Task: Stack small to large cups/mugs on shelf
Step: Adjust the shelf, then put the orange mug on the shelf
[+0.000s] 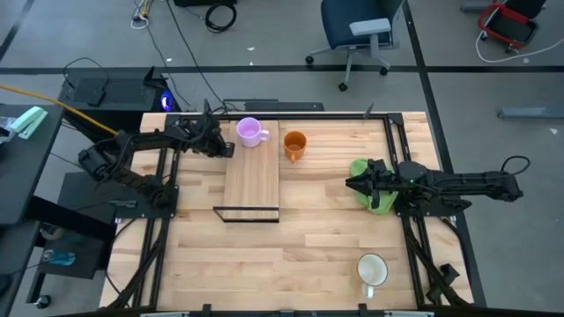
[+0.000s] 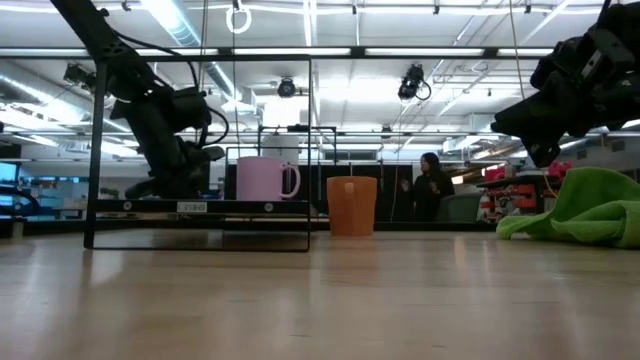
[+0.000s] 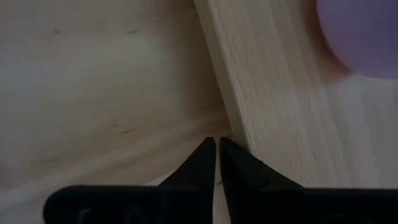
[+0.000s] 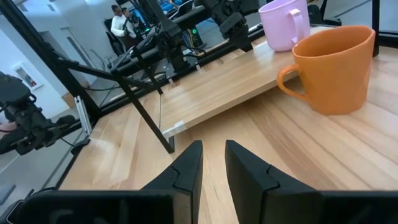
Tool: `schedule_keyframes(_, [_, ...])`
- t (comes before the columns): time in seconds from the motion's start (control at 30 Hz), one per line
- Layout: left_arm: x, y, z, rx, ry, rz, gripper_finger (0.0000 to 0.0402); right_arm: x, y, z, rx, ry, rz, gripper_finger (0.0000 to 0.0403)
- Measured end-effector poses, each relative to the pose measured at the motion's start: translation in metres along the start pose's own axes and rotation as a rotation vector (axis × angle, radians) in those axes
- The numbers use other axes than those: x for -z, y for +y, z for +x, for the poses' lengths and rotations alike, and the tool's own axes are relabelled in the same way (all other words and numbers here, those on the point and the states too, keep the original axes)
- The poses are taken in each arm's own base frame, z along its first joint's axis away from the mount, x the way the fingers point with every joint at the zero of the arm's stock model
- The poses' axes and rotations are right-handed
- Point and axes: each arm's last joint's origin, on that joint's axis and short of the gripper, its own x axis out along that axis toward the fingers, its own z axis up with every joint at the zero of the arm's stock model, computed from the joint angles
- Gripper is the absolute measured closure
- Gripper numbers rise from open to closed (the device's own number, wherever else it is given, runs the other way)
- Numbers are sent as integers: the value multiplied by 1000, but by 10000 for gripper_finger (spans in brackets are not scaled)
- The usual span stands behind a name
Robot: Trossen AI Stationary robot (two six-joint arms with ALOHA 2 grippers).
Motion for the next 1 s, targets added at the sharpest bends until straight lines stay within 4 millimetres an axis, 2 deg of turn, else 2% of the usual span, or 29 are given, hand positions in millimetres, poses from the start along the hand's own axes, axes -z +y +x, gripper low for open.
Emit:
schedule_keyframes(0.2, [-2,-1,-13,53,-24,10,372,0,0,0,0,0,19,326])
schedule_keyframes(0.4, [-2,-3,-33,82,-74,52,382,0,0,0,0,0,60,326])
schedule_keyframes(0.6, [-2,8,-49,-26,-131,75,380,0,0,0,0,0,60,326])
schedule_keyframes(1.0, [-2,27,-54,-124,-85,104,384,0,0,0,0,0,119,326])
